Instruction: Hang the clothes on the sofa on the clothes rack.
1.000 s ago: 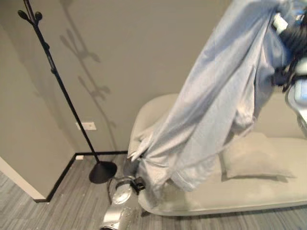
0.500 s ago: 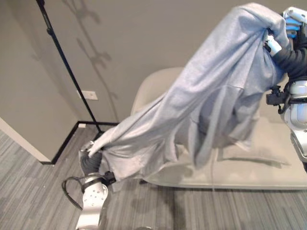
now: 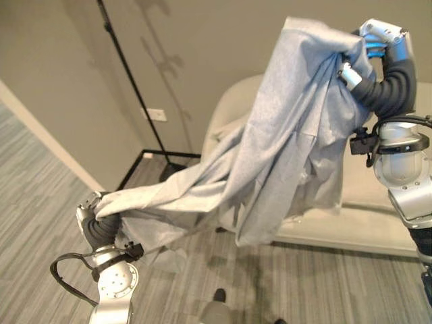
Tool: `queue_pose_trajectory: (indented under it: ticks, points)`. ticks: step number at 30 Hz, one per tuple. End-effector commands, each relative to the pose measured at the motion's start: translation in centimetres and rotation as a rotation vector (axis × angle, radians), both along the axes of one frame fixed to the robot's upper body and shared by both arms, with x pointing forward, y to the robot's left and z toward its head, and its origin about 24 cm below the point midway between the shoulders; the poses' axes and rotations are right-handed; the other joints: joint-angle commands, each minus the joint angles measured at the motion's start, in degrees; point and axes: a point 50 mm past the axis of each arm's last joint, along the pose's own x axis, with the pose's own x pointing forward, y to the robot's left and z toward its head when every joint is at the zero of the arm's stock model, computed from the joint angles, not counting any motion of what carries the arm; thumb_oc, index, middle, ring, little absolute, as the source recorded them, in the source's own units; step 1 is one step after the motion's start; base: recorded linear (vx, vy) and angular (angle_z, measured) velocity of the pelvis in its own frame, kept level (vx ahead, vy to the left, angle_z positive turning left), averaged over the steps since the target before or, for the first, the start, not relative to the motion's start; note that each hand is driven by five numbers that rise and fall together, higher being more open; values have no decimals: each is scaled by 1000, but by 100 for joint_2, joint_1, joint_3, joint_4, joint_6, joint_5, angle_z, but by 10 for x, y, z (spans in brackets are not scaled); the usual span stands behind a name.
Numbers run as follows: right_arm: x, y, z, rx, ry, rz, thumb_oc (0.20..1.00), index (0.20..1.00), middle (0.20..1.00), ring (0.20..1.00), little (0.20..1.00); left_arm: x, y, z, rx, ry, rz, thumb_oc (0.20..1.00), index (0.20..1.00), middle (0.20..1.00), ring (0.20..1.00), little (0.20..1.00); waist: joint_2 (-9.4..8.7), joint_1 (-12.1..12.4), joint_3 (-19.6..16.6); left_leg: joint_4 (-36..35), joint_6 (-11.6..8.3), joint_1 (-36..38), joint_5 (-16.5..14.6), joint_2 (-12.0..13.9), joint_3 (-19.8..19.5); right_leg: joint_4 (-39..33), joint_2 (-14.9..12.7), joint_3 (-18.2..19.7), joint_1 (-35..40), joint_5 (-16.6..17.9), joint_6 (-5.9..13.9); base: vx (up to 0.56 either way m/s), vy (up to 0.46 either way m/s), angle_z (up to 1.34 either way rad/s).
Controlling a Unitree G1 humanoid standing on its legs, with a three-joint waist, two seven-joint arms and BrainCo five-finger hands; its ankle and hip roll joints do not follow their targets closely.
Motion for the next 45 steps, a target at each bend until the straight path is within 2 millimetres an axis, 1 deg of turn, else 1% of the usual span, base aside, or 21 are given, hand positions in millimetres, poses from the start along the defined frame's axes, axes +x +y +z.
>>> queue_pose_trajectory:
  ticks: [1,2,3,4,8,11,13,14,15,16,17,22,24,25,28,32,34,40,42,43,45]
  points:
    - [-10,-3,23,33,-144,-14,200,200,200,200,200,5,-19,38,83,-188,-123,200,200,200,200,200,-611,-176,-205,254,-139,67,-17,99,-152,-2210,30,-143,1402,376,619,-66,331,87]
    - [-12,-12,19,15,-133,-54,200,200,200,200,200,12,-30,36,47,-191,-186,200,200,200,200,200,-478,-455,-349,63,-299,378,338,702,-176,-2073,-224,-390,1305,410,735,-52,277,83]
    - [-12,-13,18,15,-133,-56,200,200,200,200,200,12,-31,35,46,-190,-189,200,200,200,200,200,-468,-467,-359,23,-306,381,369,708,-200,-2053,-218,-414,1299,398,736,8,491,106]
    - [-13,-19,14,-1,-119,-99,200,200,200,200,200,14,-36,35,31,-187,-224,200,200,200,200,200,-372,-665,-441,-163,-456,488,720,1141,70,-1908,-412,-549,1307,326,842,-2,220,80]
    - [-15,-34,3,7,-96,-181,200,200,200,200,200,12,-42,30,20,-152,-265,200,200,200,200,200,-203,-816,-514,-480,-751,391,1315,1588,577,-1645,-766,-834,1389,337,1011,74,341,91]
    - [-17,-41,-3,18,-86,-218,200,200,200,200,200,13,-41,27,54,-127,-264,200,200,200,200,200,-198,-833,-530,-481,-784,283,1247,1658,647,-1557,-986,-906,1450,400,1129,119,389,45]
    - [-19,-44,-8,35,-72,-228,200,200,200,200,200,14,-42,28,73,-124,-273,200,200,200,200,200,-202,-817,-511,-400,-746,235,1003,1618,590,-1534,-1200,-874,1572,522,1282,186,527,22]
    - [-22,-52,-21,63,-33,-266,200,200,200,200,200,17,-44,24,54,-110,-296,200,200,200,200,200,-243,-870,-507,108,-652,5,169,1441,546,-1580,-1454,-839,1712,626,1378,102,348,17]
    - [-22,-52,-21,65,-32,-269,200,200,200,200,200,17,-44,24,56,-109,-299,200,200,200,200,200,-261,-866,-516,166,-643,-33,129,1429,528,-1583,-1468,-851,1714,632,1388,144,486,26]
    - [-24,-55,-27,69,-13,-289,200,200,200,200,200,18,-43,26,58,-115,-296,200,200,200,200,200,-280,-881,-486,427,-579,-145,-68,1252,456,-1543,-1597,-805,1766,744,1409,147,440,35]
    - [-31,-62,-40,105,13,-336,200,200,200,200,200,21,-45,30,103,-104,-332,200,200,200,200,200,-546,-884,-472,881,-311,-374,-613,843,496,-1222,-2022,-775,1703,1111,1510,181,559,33]
    - [-28,-56,-50,155,10,-369,200,200,200,200,200,24,-36,47,285,-111,-323,200,200,200,200,200,-628,-1019,-338,822,448,-181,-1081,121,736,184,-2706,-602,1061,2086,1502,114,453,21]
    - [-29,-55,-53,150,20,-372,200,200,200,200,200,23,-36,47,291,-107,-317,200,200,200,200,200,-637,-1109,-325,697,523,-37,-1095,-13,750,460,-2578,-391,867,1914,1417,191,438,-6]
    - [-35,-56,-52,136,11,-369,200,200,200,200,200,23,-38,42,282,-88,-332,200,200,200,200,200,-610,-1295,-280,407,641,294,-1111,-212,774,736,-1983,68,425,1429,1227,234,366,18]
    - [-39,-60,-48,132,-12,-370,200,200,200,200,200,21,-43,36,254,-70,-356,200,200,200,200,200,-610,-1392,-208,150,707,712,-1202,-400,896,594,-1384,-28,-164,997,1113,228,258,-16]
    - [-38,-69,-57,128,32,-416,200,200,200,200,200,32,-57,32,210,-48,-427,200,200,200,200,200,-739,-1630,-51,-76,694,1277,-1446,-564,877,-453,-591,-8,-858,1267,1274,223,71,-2]
    - [-39,-74,-59,133,33,-448,200,200,200,200,200,38,-70,33,198,-65,-483,200,200,200,200,200,-800,-1707,-40,-40,684,1410,-1593,-591,852,-780,-556,9,-885,1375,1289,318,4,6]
    - [-38,-70,-64,169,41,-420,200,200,200,200,200,44,-97,30,140,-69,-599,200,200,200,200,200,-880,-1687,-434,993,510,1417,-2235,-509,815,-1291,-77,1,47,830,819,295,-87,27]
    - [-34,-66,-63,186,38,-392,200,200,200,200,200,44,-101,33,123,-93,-626,200,200,200,200,200,-889,-1617,-438,1960,259,1090,-1932,-243,926,-1487,11,-24,346,776,703,166,-126,-20]
    - [-30,-61,-61,194,31,-363,200,200,200,200,200,44,-101,35,116,-105,-632,200,200,200,200,200,-916,-1492,-386,2940,-52,629,-1293,93,998,-1755,120,-91,667,707,578,57,-123,-28]
    - [-28,-59,-60,189,28,-353,200,200,200,200,200,44,-99,37,110,-119,-619,200,200,200,200,200,-943,-1458,-344,3270,-121,401,-1134,307,1067,-1882,173,-122,774,690,498,82,-100,-16]
